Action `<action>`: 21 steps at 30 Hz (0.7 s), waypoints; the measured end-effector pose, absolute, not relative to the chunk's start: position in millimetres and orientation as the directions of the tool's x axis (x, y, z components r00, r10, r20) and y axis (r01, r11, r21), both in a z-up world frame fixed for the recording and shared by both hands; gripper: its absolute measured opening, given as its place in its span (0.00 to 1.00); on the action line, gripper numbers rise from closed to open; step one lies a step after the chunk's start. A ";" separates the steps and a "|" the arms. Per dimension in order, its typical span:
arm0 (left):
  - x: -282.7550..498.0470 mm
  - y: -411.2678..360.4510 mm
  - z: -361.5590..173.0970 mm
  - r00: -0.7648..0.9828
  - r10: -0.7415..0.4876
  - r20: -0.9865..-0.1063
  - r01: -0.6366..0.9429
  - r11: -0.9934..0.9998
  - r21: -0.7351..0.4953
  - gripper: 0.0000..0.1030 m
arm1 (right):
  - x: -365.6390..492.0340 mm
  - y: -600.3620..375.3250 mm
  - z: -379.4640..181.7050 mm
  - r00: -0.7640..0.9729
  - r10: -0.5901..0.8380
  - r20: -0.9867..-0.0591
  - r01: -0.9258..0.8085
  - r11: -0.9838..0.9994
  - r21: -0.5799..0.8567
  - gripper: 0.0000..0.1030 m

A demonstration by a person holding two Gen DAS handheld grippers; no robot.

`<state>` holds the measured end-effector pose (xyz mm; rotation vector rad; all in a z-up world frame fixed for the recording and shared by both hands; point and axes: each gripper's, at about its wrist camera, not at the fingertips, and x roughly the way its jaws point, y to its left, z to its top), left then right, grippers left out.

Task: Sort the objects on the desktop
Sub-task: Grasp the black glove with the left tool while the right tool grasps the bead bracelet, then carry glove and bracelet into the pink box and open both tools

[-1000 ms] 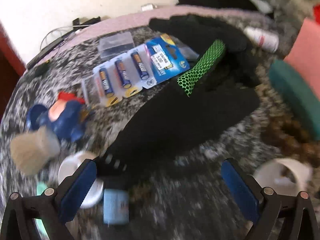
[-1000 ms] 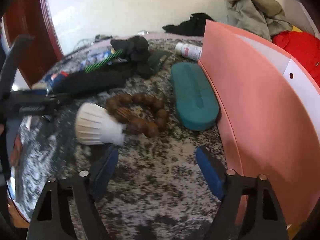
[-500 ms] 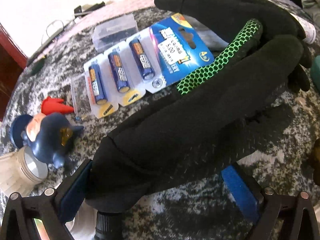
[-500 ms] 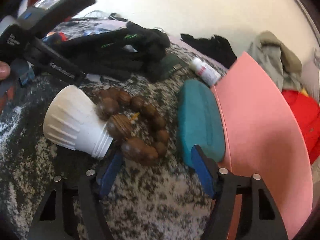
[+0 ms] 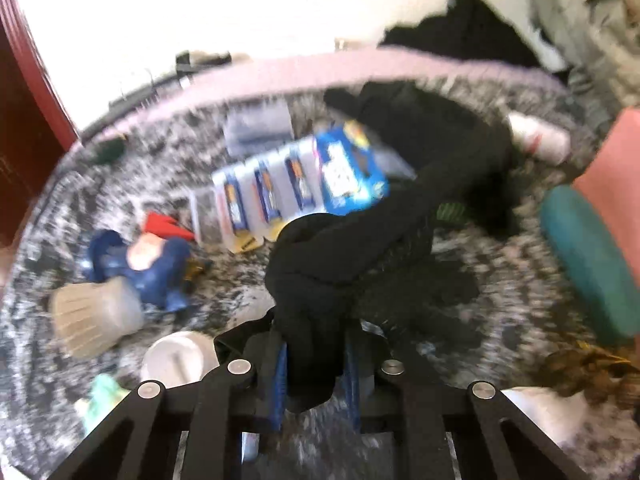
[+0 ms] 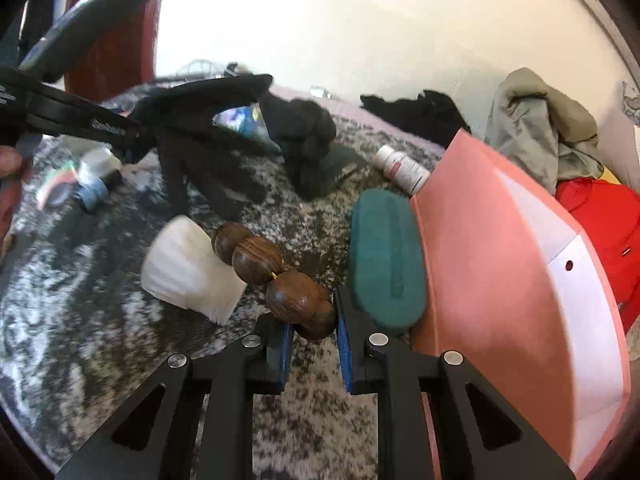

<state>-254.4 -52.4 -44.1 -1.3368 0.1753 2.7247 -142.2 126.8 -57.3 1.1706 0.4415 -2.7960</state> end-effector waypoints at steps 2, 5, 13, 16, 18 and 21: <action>-232.4 -47.4 -25.4 -0.638 0.035 -0.769 -0.153 -0.985 0.083 0.16 | -128.0 126.6 -45.7 -0.729 0.036 -0.684 0.180 -0.954 -0.242 0.19; -196.3 -38.2 2.2 -0.678 0.030 -0.734 -0.158 -0.982 0.106 0.16 | -101.2 125.6 -23.7 -0.769 0.016 -0.639 0.184 -0.952 -0.244 0.19; -99.2 -10.5 60.8 -0.762 0.104 -0.639 -0.198 -0.977 0.077 0.17 | -17.8 139.6 45.2 -0.838 -0.103 -0.536 0.220 -0.963 -0.158 0.19; -66.8 4.6 80.5 -0.779 0.162 -0.606 -0.234 -0.971 0.041 0.17 | 14.7 150.3 72.5 -0.861 -0.136 -0.490 0.226 -0.965 -0.130 0.19; -50.2 16.6 94.9 -0.792 0.204 -0.576 -0.262 -0.965 0.018 0.17 | 36.5 160.4 91.8 -0.885 -0.133 -0.446 0.209 -0.969 -0.128 0.19; -38.3 42.4 114.9 -0.798 0.280 -0.534 -0.321 -0.947 -0.016 0.17 | 59.8 179.7 115.2 -0.918 -0.102 -0.383 0.160 -0.980 -0.123 0.19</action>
